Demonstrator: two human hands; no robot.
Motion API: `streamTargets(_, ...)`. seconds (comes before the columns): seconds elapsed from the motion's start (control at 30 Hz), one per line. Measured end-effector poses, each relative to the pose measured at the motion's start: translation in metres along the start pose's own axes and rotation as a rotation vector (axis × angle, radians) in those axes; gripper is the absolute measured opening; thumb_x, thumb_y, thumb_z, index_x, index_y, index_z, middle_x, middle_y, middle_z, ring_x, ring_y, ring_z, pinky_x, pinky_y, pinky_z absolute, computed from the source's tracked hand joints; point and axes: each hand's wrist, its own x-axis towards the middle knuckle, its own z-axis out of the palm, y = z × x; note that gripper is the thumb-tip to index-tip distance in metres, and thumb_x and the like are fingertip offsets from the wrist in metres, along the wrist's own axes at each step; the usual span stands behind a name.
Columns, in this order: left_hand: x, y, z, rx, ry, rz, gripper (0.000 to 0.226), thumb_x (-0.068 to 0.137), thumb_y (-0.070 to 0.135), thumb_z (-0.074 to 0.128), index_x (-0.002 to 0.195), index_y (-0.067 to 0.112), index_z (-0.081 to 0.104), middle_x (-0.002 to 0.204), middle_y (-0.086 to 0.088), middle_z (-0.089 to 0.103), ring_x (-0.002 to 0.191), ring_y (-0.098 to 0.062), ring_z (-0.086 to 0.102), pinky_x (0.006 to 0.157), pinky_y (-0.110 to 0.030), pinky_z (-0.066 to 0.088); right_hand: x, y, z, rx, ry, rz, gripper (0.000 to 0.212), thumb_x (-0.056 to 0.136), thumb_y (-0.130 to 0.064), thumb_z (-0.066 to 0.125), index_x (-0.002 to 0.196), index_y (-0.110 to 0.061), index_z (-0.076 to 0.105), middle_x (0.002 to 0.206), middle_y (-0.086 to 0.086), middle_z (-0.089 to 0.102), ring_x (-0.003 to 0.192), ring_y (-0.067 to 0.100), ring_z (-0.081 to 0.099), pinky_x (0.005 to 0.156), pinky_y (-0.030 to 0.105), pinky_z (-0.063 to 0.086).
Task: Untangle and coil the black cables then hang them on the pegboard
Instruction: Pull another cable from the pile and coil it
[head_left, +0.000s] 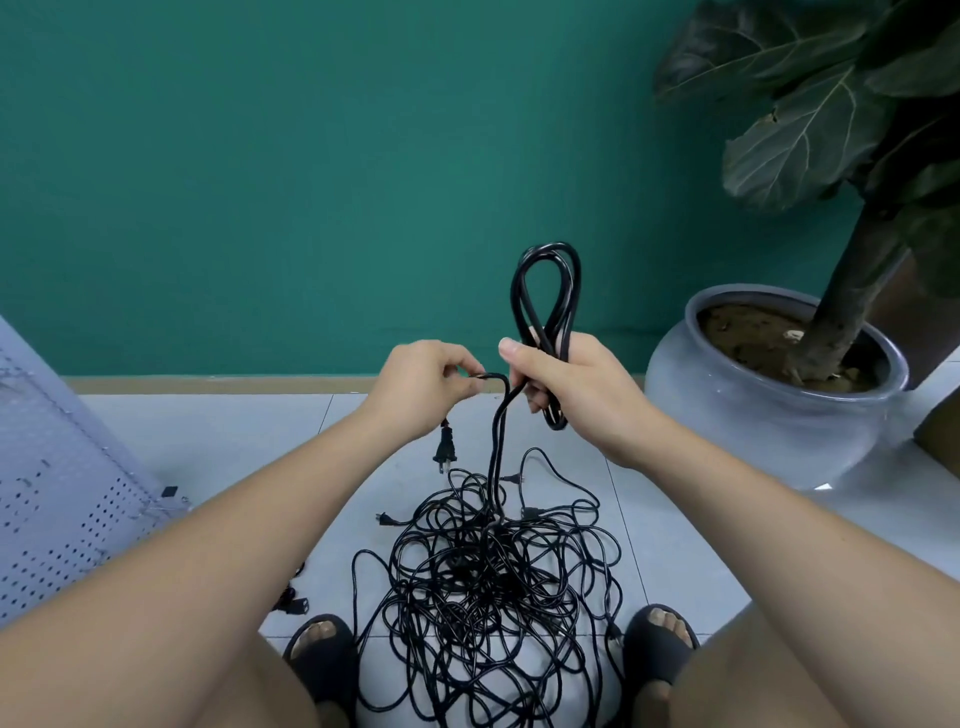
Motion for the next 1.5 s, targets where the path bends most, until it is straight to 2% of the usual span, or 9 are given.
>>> streamTargets(0.17, -0.012, 0.012, 0.014, -0.259, -0.240, -0.041, 0.030, 0.099, 0.023, 0.062, 0.102, 0.052, 0.066, 0.105, 0.013, 0.077, 0.100, -0.020, 0.074, 0.087, -0.040, 0.063, 0.001, -0.002, -0.002, 0.058, 0.020, 0.000, 0.041, 0.108, -0.040, 0.064, 0.078, -0.011, 0.067, 0.062, -0.010, 0.055, 0.066, 0.018, 0.053, 0.069, 0.041, 0.043)
streamTargets(0.33, -0.030, 0.033, 0.018, -0.608, -0.397, -0.131, 0.043, 0.114, 0.041, 0.036, 0.122, 0.018, 0.071, 0.112, -0.001, 0.082, 0.113, -0.017, 0.075, 0.111, -0.044, 0.051, 0.005, -0.001, -0.009, 0.119, 0.143, 0.008, 0.042, 0.106, -0.045, 0.065, 0.075, -0.016, 0.066, 0.062, -0.004, 0.052, 0.065, 0.019, 0.056, 0.070, 0.042, 0.044)
streamTargets(0.5, -0.043, 0.034, 0.031, -0.634, -0.459, -0.089, 0.049, 0.115, 0.049, 0.033, 0.119, 0.015, 0.068, 0.111, -0.004, 0.081, 0.110, -0.018, 0.075, 0.096, -0.035, 0.051, 0.011, -0.001, -0.015, 0.239, 0.266, 0.050, 0.044, 0.105, -0.049, 0.065, 0.073, -0.018, 0.061, 0.069, 0.001, 0.058, 0.072, 0.020, 0.061, 0.063, 0.036, 0.043)
streamTargets(0.73, -0.053, 0.035, 0.071, -0.415, -0.421, -0.069, 0.034, 0.116, 0.033, 0.040, 0.108, 0.012, 0.065, 0.076, -0.009, 0.069, 0.068, -0.022, 0.069, 0.073, -0.035, 0.051, 0.007, -0.011, 0.000, 0.496, 0.221, 0.057, 0.046, 0.110, -0.032, 0.062, 0.069, -0.014, 0.051, 0.070, 0.008, 0.061, 0.063, 0.028, 0.067, 0.093, 0.055, 0.060)
streamTargets(0.83, -0.060, 0.044, 0.083, -0.258, -0.408, -0.008, 0.033, 0.115, 0.040, 0.038, 0.102, 0.018, 0.060, 0.070, -0.008, 0.065, 0.060, -0.023, 0.065, 0.068, -0.038, 0.055, 0.006, -0.013, 0.004, 0.462, 0.262, 0.058, 0.046, 0.110, -0.032, 0.062, 0.070, -0.015, 0.047, 0.062, 0.005, 0.045, 0.051, 0.023, 0.045, 0.065, 0.044, 0.059)
streamTargets(0.97, -0.076, 0.060, 0.082, -0.070, -0.490, 0.075, 0.035, 0.114, 0.043, 0.041, 0.107, 0.012, 0.055, 0.075, -0.004, 0.064, 0.071, -0.034, 0.070, 0.079, -0.048, 0.059, 0.009, -0.012, -0.001, 0.427, 0.389, 0.082, 0.051, 0.107, -0.038, 0.066, 0.075, -0.026, 0.028, 0.063, 0.001, 0.023, 0.055, 0.022, 0.021, 0.051, 0.033, 0.028)
streamTargets(1.1, -0.087, 0.068, 0.066, 0.074, -0.493, 0.150, 0.032, 0.112, 0.044, 0.046, 0.101, 0.015, 0.057, 0.073, 0.000, 0.062, 0.063, -0.018, 0.064, 0.077, -0.040, 0.059, 0.014, -0.006, -0.013, 0.206, 0.513, 0.006, 0.063, 0.096, -0.056, 0.071, 0.074, -0.023, 0.022, 0.070, 0.004, 0.022, 0.066, 0.026, 0.021, 0.062, 0.042, 0.024)
streamTargets(1.3, -0.077, 0.067, 0.023, -0.034, -0.362, 0.188, 0.028, 0.102, 0.032, 0.066, 0.075, 0.024, 0.063, 0.057, 0.014, 0.055, 0.051, -0.003, 0.045, 0.054, -0.023, 0.039, 0.020, 0.003, -0.028, -0.194, 0.496, -0.127, 0.060, 0.105, -0.055, 0.062, 0.073, -0.021, 0.024, 0.059, -0.011, 0.024, 0.059, 0.012, 0.023, 0.053, 0.027, 0.023)
streamTargets(1.5, -0.062, 0.053, -0.017, -0.474, -0.176, 0.129, 0.022, 0.099, 0.028, 0.073, 0.082, 0.015, 0.074, 0.064, -0.003, 0.047, 0.055, -0.020, 0.049, 0.055, -0.030, 0.047, 0.031, 0.022, -0.032, -0.492, 0.259, -0.036, 0.076, 0.101, -0.080, 0.038, 0.077, -0.008, 0.045, 0.066, 0.005, 0.051, 0.062, 0.019, 0.044, 0.064, 0.040, 0.042)
